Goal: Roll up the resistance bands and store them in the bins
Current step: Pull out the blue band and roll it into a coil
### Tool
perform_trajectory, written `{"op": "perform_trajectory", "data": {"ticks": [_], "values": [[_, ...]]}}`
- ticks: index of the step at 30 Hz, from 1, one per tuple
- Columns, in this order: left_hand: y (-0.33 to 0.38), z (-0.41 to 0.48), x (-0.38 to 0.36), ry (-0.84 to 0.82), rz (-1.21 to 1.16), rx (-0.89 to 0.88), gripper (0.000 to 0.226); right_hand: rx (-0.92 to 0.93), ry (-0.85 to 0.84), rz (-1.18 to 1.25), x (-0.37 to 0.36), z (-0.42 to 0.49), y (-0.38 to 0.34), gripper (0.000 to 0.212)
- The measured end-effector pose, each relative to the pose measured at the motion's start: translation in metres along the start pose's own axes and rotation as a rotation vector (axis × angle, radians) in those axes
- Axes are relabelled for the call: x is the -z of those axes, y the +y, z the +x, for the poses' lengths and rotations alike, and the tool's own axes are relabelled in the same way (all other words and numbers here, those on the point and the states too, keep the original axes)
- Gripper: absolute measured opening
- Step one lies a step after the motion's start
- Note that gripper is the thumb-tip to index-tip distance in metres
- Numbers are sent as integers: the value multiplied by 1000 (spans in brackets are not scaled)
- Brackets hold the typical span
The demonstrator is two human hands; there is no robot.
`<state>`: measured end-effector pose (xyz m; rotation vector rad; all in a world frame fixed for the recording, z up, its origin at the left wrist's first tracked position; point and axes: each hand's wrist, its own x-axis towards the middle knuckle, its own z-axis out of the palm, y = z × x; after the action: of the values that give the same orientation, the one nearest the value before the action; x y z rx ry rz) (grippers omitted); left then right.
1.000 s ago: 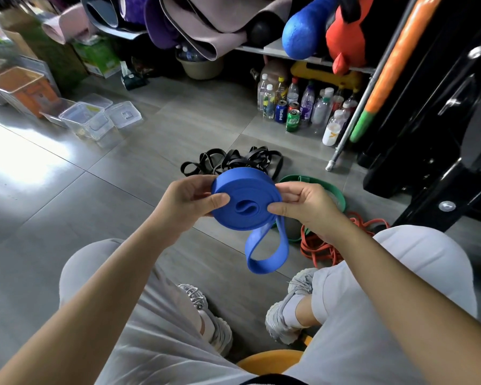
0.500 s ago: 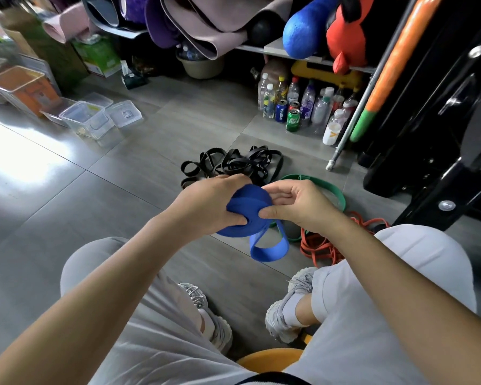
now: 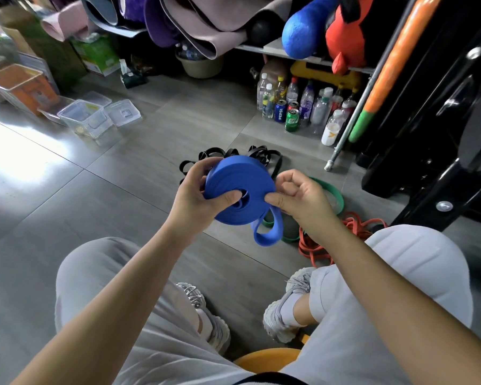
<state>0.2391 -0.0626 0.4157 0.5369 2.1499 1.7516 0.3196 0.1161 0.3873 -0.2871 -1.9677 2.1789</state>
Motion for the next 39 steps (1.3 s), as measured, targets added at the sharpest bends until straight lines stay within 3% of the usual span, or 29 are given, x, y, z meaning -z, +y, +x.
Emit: {"op": "perform_trajectory", "data": {"ticks": [6,12,17,20,25,27,32,39], "values": [[-4,-2,-4,63,-288,96,50,13,65,48,-4,6,-1,26],[-6,-5,-11,133,-352,122,55,30,185,-29,-10,4,4,23],[-14,2,-16,252,-420,220,44,-10,169,-384,-18,2,2,49],[-14,16,-22,298,-492,253,47,-74,135,-281,-22,16,-3,62],[1,53,-11,353,-523,216,42,-174,149,-120,-33,75,-25,33],[9,72,0,351,-543,238,39,-169,130,-186,-40,105,-37,24],[14,116,32,307,-574,240,28,-185,90,-356,-66,179,-42,40],[-55,156,67,191,-456,438,38,-350,-7,-489,-96,244,24,34]]}}
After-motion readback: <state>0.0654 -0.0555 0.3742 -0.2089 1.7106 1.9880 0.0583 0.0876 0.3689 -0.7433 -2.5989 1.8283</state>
